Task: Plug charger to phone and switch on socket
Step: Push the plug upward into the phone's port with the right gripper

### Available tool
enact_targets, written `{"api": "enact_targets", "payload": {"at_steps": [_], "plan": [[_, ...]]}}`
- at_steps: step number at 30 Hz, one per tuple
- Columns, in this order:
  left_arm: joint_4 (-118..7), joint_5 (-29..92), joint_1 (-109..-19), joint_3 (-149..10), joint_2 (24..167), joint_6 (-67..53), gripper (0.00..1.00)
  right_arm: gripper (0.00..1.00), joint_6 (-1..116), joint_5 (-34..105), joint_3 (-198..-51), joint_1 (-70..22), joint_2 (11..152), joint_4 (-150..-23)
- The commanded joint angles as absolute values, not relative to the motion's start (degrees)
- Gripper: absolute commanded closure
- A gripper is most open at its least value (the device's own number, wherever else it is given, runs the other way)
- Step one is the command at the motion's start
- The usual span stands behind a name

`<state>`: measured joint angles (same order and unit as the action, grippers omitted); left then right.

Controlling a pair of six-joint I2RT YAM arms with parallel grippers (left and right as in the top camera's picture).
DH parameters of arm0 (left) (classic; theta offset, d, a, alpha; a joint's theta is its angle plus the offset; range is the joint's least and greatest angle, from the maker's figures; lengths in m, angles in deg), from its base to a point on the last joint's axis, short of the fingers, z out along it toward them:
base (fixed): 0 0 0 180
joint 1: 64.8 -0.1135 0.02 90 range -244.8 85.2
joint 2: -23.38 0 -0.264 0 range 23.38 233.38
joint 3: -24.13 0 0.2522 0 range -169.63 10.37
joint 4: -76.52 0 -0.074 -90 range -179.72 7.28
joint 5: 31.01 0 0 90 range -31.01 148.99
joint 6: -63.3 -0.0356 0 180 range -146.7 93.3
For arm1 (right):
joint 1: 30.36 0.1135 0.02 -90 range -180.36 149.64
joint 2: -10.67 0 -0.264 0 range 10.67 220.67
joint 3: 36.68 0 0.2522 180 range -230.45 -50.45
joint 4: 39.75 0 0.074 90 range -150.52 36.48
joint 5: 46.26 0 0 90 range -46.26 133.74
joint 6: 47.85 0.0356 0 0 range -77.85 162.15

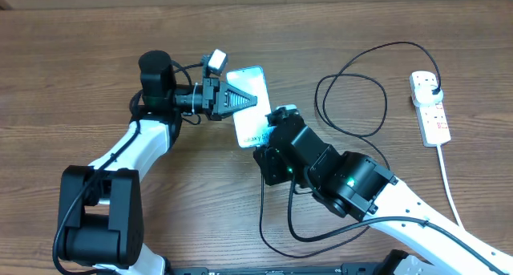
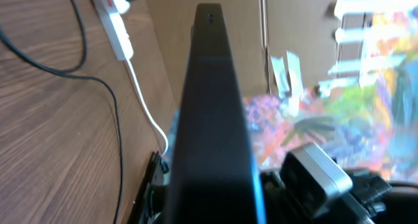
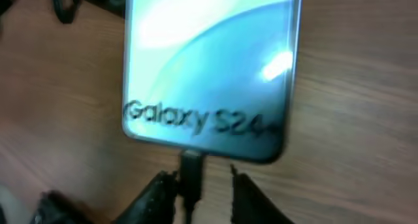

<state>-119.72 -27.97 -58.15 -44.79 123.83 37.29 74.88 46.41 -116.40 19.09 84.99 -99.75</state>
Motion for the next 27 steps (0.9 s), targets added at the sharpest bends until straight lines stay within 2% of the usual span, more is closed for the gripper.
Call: {"api": "enact_targets", "payload": {"at_steps": [1, 2, 5, 9, 13, 17, 18, 20, 23, 27], "plan": [[-119.98, -31.55, -57.38, -45.51, 123.78, 33.51, 0.96, 0.51, 74.95, 48.51, -121.36, 18.81, 81.87, -104.54], [-119.98, -31.55, -57.38, -45.51, 123.78, 33.46, 0.96, 0.4, 74.95, 48.12, -122.45, 18.81, 81.19, -106.62], [-119.98, -31.53, -57.38, -45.51, 123.78, 33.48, 0.96, 0.34, 75.26, 46.04, -123.22, 18.81, 79.35, -109.48], [-119.98, -31.46, -57.38, -45.51, 123.78, 33.48, 0.96, 0.34, 78.56, 42.57, -122.78, 19.66, 80.23, -110.62], [-119.98, -30.81, -57.38, -45.51, 123.78, 33.48, 0.96, 0.41, 80.35, 42.92, -121.82, 22.46, 83.51, -109.39], [-119.98, -30.59, -57.36, -45.51, 123.78, 33.51, 0.96, 0.44, 83.19, 49.82, -121.21, 25.13, 88.79, -109.39], [-119.96, -30.65, -57.38, -45.51, 123.78, 33.53, 0.96, 0.47, 84.5, 50.87, -121.21, 25.37, 90.17, -109.39], [-119.96, -30.68, -57.38, -45.51, 123.78, 33.53, 0.96, 0.66, 86.08, 50.79, -121.21, 25.54, 92.44, -108.89], [-119.96, -30.7, -57.38, -45.51, 123.78, 33.53, 0.96, 0.85, 86.97, 50.83, -121.21, 25.56, 93.89, -108.69], [-119.96, -30.63, -57.38, -45.51, 123.78, 33.51, 0.96, 0.96, 87.15, 52.01, -121.25, 25.56, 94.37, -107.75]]}}
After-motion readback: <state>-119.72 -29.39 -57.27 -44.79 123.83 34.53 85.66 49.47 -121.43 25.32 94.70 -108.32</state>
